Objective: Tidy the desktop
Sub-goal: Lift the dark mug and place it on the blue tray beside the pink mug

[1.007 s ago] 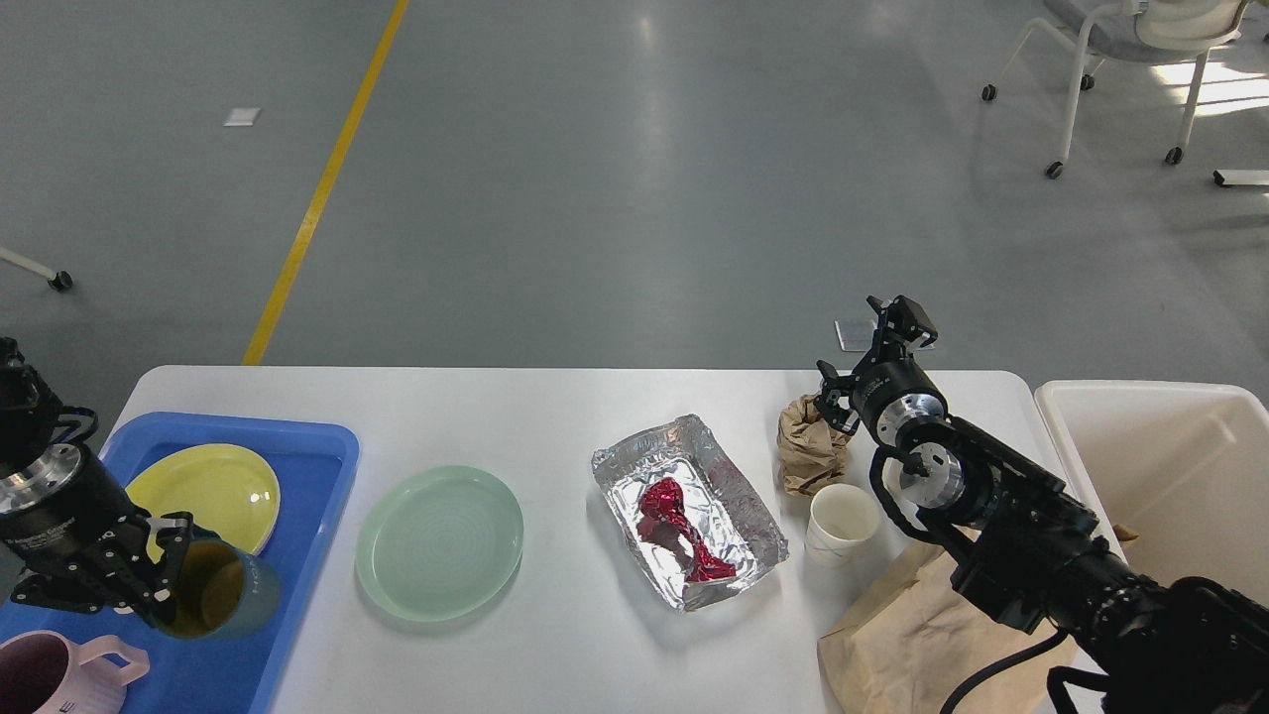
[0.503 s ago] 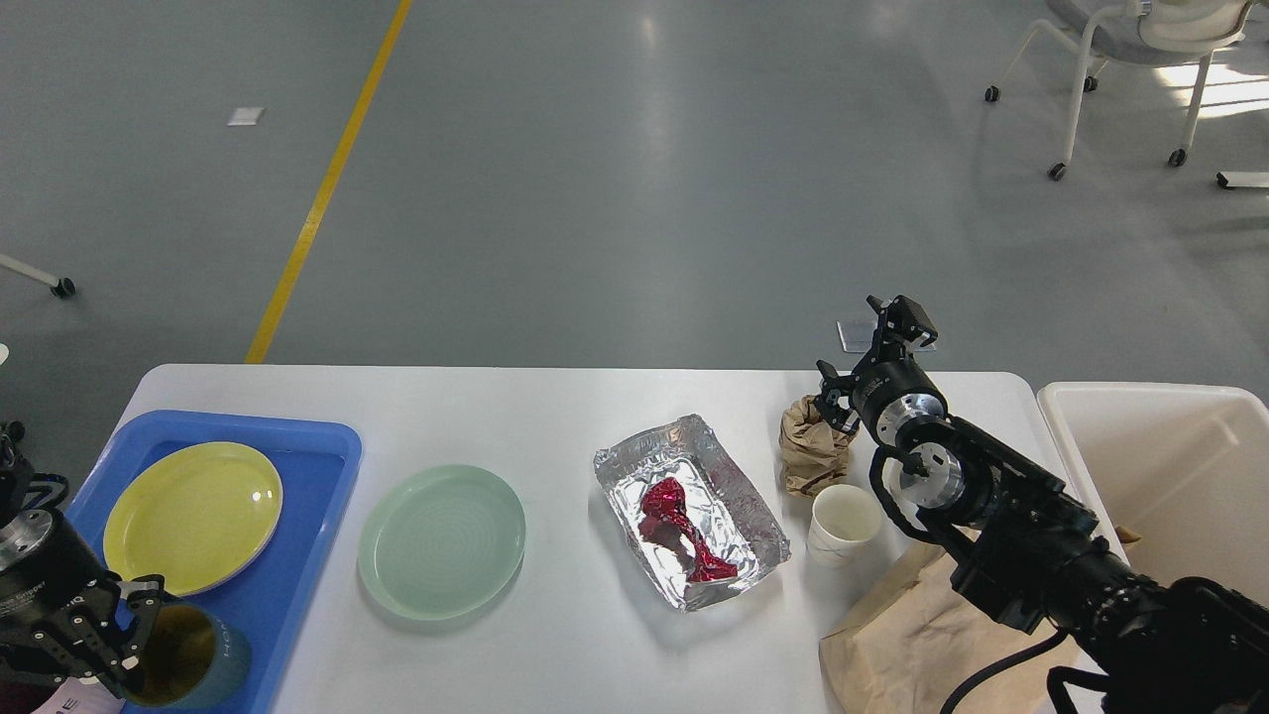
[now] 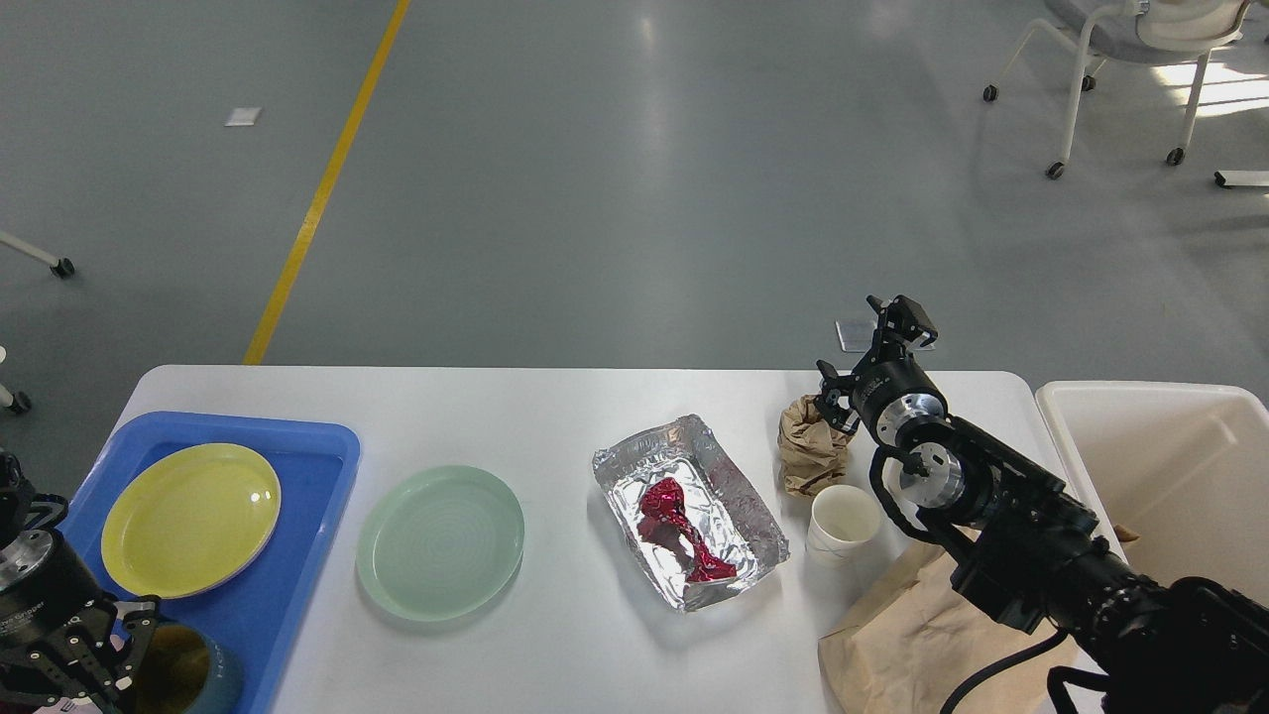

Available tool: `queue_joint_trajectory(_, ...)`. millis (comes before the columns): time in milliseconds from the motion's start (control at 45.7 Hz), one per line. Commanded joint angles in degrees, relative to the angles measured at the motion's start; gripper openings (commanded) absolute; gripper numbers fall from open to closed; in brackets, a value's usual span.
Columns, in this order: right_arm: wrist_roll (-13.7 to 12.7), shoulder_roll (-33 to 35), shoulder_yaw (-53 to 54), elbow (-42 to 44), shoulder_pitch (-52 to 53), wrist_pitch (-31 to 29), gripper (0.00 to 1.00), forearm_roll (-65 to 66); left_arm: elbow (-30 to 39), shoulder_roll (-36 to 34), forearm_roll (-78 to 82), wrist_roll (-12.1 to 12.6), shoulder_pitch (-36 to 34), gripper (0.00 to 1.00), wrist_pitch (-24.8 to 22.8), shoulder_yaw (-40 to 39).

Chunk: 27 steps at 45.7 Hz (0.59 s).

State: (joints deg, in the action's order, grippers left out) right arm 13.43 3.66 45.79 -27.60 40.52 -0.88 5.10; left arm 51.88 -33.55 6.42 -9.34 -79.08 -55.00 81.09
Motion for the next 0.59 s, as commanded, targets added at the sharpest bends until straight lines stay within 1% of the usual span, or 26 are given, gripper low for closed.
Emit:
queue_joint_trajectory(0,0.02,-0.05,0.00,0.01,0.00,0.00,1.00,0.00,-0.02,0.15,-0.01,0.03,-0.02,0.19,0.00,0.38)
queue_joint_trajectory(197,0.02,-0.05,0.00,0.01,0.00,0.00,1.00,0.00,-0.02,0.86,0.08,0.29,0.33,0.28,0.00,0.47)
queue_joint_trajectory(328,0.02,0.04,0.00,0.01,0.00,0.00,1.00,0.00,0.15,1.21,0.08,0.29,-0.45,0.38,0.00,1.61)
queue_joint_trajectory(394,0.02,-0.05,0.00,0.01,0.00,0.00,1.00,0.00,0.15,1.30,0.08,0.03,-1.16,0.45,0.00,3.02)
queue_joint_trajectory(503,0.02,-0.05,0.00,0.01,0.00,0.00,1.00,0.00,0.15,1.12,0.08,0.29,-4.67,0.57,0.00,5.13)
queue_joint_trajectory(569,0.02,-0.05,0.00,0.01,0.00,0.00,1.00,0.00,0.15,0.77,0.08,0.03,-6.08,0.65,0.00,6.27)
